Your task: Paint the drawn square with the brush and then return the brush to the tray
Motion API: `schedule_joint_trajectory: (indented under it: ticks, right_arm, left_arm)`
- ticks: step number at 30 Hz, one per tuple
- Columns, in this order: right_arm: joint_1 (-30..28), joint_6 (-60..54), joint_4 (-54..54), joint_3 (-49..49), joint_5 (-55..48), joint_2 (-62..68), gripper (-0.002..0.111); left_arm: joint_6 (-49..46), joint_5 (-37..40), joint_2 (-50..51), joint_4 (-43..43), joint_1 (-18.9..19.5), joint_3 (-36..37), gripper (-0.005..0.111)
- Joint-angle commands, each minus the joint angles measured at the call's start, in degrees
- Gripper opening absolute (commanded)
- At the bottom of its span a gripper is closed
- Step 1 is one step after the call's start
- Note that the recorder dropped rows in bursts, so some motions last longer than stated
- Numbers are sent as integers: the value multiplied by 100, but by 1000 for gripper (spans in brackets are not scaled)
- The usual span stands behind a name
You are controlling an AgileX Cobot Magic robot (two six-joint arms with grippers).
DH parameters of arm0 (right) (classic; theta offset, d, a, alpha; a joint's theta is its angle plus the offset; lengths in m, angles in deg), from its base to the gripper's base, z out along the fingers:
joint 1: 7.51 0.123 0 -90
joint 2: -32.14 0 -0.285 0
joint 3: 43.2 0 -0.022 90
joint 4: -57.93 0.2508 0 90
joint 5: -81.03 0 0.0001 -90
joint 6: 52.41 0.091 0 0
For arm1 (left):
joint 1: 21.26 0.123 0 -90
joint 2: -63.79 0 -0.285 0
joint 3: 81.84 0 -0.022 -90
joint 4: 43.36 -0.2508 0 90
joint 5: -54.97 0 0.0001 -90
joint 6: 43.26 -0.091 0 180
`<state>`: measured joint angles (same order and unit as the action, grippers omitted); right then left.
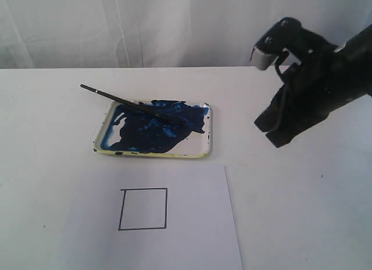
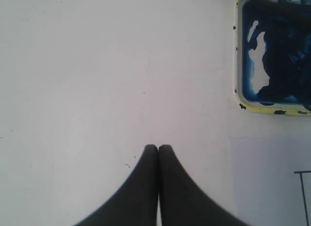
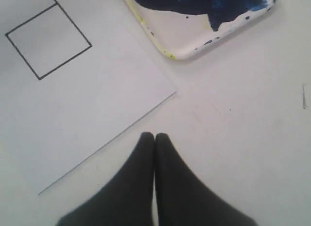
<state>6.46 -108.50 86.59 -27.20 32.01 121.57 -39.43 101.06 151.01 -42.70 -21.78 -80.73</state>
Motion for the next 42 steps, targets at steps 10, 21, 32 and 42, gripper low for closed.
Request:
schedule_joint_trajectory:
  ticks: [10,21,32,42]
  right_arm:
    - [411,-2080,814,-49,-494,1275,6]
    - [828,-2020,818,-49,79,1844,40]
    - [828,-3366,1047,-49,707,2433,51]
    - [828,-3375,1059,-24,732,2688,69]
  left_arm:
    - [-653,34,1544,213,-18,-788,0]
    - [-1343,68,2300,651,-18,-1635,0]
    - [-1775,-500,2847,655,-18,-1726,0]
    - [-1910,-561,2858,655,-18,-1726,0]
